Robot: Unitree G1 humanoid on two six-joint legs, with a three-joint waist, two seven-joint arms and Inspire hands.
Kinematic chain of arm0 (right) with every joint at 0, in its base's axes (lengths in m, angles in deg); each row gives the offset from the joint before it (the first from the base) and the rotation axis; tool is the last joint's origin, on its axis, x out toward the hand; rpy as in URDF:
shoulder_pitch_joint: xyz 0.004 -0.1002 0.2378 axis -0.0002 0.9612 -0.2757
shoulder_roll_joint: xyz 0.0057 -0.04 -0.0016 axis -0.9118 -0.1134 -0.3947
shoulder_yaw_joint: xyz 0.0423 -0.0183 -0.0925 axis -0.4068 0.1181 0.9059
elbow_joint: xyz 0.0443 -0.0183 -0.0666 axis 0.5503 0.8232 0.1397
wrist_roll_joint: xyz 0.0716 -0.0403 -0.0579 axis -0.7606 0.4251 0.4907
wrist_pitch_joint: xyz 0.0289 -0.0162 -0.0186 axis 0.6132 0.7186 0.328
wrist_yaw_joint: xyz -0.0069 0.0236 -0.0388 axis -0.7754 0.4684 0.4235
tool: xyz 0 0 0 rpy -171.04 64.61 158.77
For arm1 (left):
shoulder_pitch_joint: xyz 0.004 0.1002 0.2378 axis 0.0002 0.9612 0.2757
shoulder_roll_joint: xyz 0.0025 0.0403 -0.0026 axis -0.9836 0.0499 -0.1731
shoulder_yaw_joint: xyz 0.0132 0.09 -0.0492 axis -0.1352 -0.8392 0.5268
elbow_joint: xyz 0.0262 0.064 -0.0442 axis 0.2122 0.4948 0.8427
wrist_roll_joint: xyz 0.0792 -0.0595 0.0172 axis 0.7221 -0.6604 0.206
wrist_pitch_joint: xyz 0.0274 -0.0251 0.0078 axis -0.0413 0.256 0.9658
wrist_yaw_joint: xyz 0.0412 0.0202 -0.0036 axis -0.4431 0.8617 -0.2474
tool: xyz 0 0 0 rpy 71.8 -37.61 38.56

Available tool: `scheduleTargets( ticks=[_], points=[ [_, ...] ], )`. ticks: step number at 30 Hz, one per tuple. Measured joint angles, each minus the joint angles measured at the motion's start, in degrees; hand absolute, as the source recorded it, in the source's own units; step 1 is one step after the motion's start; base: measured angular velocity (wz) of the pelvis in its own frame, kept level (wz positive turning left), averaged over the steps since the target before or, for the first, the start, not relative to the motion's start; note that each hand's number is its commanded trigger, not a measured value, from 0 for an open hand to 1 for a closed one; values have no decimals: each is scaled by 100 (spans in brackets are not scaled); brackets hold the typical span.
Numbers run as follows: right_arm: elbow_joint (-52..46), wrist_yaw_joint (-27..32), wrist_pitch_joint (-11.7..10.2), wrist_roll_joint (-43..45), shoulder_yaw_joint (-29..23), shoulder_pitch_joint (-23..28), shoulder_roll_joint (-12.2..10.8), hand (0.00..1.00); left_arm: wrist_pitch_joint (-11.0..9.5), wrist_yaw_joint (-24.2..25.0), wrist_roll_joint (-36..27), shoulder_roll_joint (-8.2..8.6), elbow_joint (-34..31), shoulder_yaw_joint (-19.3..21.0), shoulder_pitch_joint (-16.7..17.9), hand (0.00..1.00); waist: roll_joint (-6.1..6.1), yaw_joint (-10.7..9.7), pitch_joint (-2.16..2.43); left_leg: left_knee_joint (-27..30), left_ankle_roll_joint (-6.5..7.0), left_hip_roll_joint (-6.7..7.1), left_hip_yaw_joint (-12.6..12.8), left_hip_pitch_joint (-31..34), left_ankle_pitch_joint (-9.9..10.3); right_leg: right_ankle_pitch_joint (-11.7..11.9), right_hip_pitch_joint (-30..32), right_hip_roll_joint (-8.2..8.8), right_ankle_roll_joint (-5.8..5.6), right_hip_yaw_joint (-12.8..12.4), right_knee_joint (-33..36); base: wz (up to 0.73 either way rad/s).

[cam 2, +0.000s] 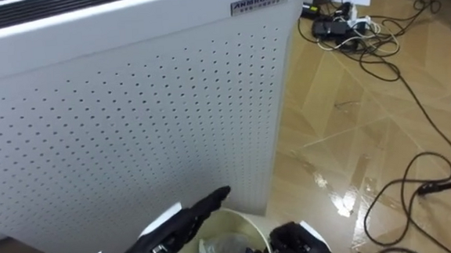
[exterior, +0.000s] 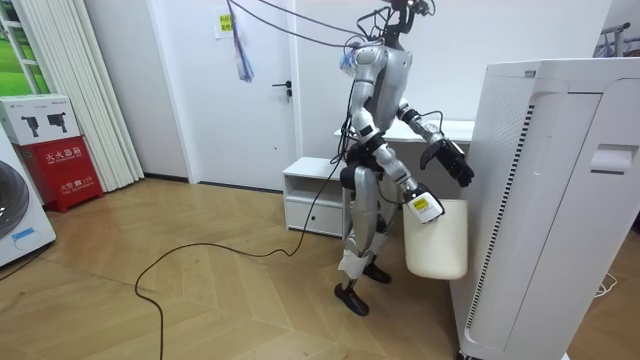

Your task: Pick garbage

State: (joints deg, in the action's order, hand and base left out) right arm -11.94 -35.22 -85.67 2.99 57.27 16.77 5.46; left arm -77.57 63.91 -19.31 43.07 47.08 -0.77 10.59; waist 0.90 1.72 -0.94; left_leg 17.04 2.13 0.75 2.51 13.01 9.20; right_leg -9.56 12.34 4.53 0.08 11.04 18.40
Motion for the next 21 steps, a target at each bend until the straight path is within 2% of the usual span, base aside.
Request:
scheduleTargets(
  ticks=[3,9,13,16,18,19,21],
  points=[
    [0,-11,-2,-108,0,257,39,100,0,1,4,-41,-26,11,283,0,39,-9,37,-119,-1,-6,-5,-286,1,2,-315,-26,-2,15,-179,0],
    [0,-37,-33,-148,-1,630,185,100,0,-49,148,-112,-23,71,756,0,52,-41,71,-385,-10,-7,-9,-796,-1,1,-766,-56,-19,34,-405,0],
    [194,-21,-216,-159,-13,1010,226,100,-1,-288,149,-208,43,88,1192,0,92,-155,66,-574,-13,-3,13,-1124,-3,-7,-1090,-86,-34,-4,-542,-2],
    [532,-22,-261,-155,-71,1212,208,100,-10,-479,296,-162,480,224,1269,0,159,-130,63,-659,-23,-6,69,-1274,5,-24,-1165,-111,-49,-124,-583,-12],
    [629,-22,-310,-156,-244,1291,178,100,-10,-618,329,-160,686,330,1351,0,177,-164,62,-660,-25,-8,70,-1277,8,-23,-1198,-109,-49,-112,-597,-5],
    [851,-3,-396,-159,-352,1302,170,100,-11,-714,327,-160,811,369,1410,0,188,-203,61,-666,-24,-4,70,-1296,9,-23,-1235,-99,-52,-81,-618,5],
    [1268,17,-412,-229,-505,1318,149,100,-19,-833,328,-151,1031,435,1486,0,197,-188,64,-733,-26,-3,73,-1381,14,-16,-1298,-113,-63,-68,-686,2]
  ],
)
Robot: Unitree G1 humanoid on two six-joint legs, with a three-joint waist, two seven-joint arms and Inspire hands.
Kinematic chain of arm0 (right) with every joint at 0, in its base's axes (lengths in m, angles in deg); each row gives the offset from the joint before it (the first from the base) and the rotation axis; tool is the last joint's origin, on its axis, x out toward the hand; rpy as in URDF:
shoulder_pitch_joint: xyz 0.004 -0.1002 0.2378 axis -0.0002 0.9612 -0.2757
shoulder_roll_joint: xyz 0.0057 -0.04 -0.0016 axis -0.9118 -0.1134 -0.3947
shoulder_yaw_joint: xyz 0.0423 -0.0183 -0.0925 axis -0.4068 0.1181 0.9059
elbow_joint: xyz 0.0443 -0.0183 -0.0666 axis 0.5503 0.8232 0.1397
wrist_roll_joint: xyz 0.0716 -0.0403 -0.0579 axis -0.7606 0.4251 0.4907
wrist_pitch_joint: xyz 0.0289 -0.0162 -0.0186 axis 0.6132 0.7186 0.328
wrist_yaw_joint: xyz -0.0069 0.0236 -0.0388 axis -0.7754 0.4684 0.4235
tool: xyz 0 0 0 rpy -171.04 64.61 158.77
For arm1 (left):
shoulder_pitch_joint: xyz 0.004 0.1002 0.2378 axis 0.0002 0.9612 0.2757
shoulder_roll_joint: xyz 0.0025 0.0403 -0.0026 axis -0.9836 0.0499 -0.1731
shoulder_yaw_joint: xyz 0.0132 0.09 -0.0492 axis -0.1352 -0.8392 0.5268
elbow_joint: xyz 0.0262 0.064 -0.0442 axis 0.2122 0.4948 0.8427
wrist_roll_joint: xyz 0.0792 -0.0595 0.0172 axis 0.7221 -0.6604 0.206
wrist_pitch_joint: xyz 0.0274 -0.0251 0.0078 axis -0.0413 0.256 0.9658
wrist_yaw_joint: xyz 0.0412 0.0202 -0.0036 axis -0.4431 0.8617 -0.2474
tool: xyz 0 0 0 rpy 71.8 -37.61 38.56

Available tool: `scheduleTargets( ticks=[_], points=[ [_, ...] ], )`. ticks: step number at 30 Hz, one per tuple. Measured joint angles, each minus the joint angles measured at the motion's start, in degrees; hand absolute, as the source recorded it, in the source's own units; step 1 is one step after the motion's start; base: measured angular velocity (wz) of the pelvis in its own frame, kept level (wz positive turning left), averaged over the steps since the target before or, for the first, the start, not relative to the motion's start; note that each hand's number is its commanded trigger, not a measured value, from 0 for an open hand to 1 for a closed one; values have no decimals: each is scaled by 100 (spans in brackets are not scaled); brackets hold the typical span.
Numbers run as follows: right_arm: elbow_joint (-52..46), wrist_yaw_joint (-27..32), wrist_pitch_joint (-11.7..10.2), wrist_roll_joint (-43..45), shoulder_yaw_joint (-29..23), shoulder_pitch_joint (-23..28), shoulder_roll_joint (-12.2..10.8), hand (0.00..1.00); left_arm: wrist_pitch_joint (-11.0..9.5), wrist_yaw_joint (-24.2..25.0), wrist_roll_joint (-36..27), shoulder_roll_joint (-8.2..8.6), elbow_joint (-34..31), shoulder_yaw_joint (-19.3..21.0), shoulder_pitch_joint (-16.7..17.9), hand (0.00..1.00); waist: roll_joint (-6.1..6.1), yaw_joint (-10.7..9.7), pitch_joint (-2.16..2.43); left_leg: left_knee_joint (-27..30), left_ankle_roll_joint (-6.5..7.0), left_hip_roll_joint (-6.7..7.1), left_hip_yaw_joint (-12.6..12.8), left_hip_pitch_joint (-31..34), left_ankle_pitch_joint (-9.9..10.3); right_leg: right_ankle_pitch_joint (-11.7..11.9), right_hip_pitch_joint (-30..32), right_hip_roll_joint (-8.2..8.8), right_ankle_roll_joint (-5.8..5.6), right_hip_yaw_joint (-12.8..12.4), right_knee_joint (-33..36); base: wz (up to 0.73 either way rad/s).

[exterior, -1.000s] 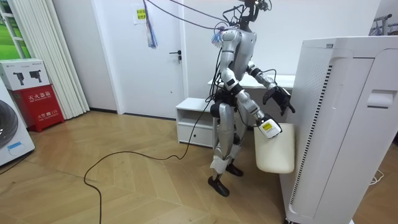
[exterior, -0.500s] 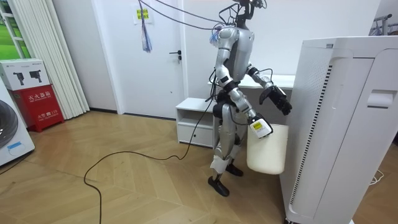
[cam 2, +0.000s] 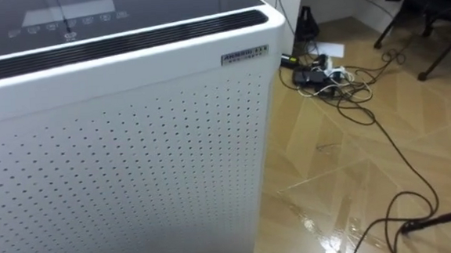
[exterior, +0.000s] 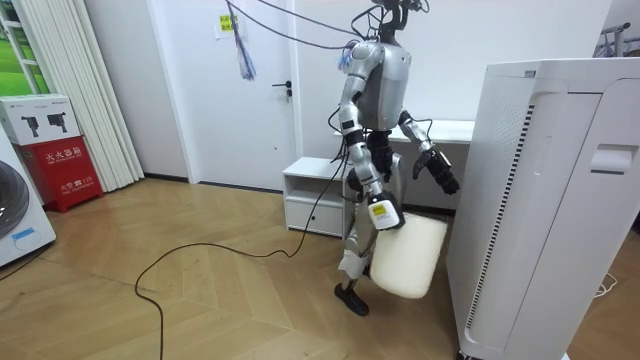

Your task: Pick garbage

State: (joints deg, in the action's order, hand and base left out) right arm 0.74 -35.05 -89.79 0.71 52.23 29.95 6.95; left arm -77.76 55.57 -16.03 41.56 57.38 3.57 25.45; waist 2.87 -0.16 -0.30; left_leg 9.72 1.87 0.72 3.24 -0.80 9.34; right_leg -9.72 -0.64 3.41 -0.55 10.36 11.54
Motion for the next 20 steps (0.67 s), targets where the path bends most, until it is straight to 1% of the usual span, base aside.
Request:
scheduleTargets(
  ticks=[2,3,4,6,7,8,9,10,11,13,15,18,20],
  points=[
    [332,36,2,-117,-195,13,-70,100,-1,-65,1,2,143,147,96,0,0,15,3,-22,-7,1,-6,-49,10,-1,-51,-17,0,-6,-21,0],
    [508,66,-5,-189,-343,29,-114,100,-51,-151,1,9,278,248,148,0,-12,17,9,-41,-15,1,-4,-74,17,2,-78,-34,3,-14,-77,0],
    [641,91,-51,-269,-471,71,-157,100,-140,-265,2,19,464,361,190,0,-25,12,11,-46,-25,-2,-3,-105,30,5,-115,-50,5,-13,-99,0],
    [808,128,-152,-422,-588,148,-178,100,-181,-440,-1,60,719,562,283,0,-49,21,16,-46,-46,-11,-1,-160,56,0,-166,-67,12,-26,-113,-5],
    [888,145,-203,-506,-631,188,-180,100,-246,-532,-2,94,1002,683,293,0,-66,28,7,-45,-50,-14,-2,-178,64,-3,-194,-74,17,-25,-120,-4],
    [931,149,-221,-538,-640,196,-183,100,-264,-572,0,113,1154,740,289,0,-71,26,6,-45,-51,-14,-8,-179,66,-3,-209,-75,17,-15,-136,3],
    [1059,164,-260,-613,-678,235,-208,100,-266,-648,-6,155,1413,844,294,0,-90,-11,21,-50,-55,-17,-14,-189,74,0,-237,-81,21,-4,-183,4],
    [1150,203,-275,-735,-693,253,-221,100,-266,-705,-8,210,1617,946,307,0,-83,-9,18,-56,-57,-17,-14,-202,79,0,-245,-84,20,-8,-184,0],
    [1212,206,-297,-791,-720,252,-226,100,-266,-736,-18,237,1689,992,320,0,-87,-5,22,-56,-55,-17,-14,-202,82,0,-245,-84,20,-9,-185,0],
    [1383,243,-307,-955,-862,251,-264,100,-277,-893,-130,399,1978,1191,338,0,-114,15,24,-58,-51,-13,-13,-198,86,-2,-244,-81,18,-11,-192,0],
    [1454,245,-305,-1015,-968,274,-311,100,-282,-920,-246,495,2209,1333,329,0,-117,26,25,-78,-51,-14,-10,-208,87,-2,-243,-84,17,-13,-201,0],
    [1468,243,-303,-1022,-1163,344,-377,100,-278,-930,-468,591,2745,1587,288,0,-120,26,32,-99,-51,-13,-9,-226,87,-3,-261,-84,17,-8,-213,-1],
    [1529,244,-294,-1066,-1244,345,-409,100,-264,-927,-745,614,3057,1709,202,0,-115,27,31,-100,-51,-11,-8,-245,87,-3,-295,-83,16,-3,-240,2]
  ],
)
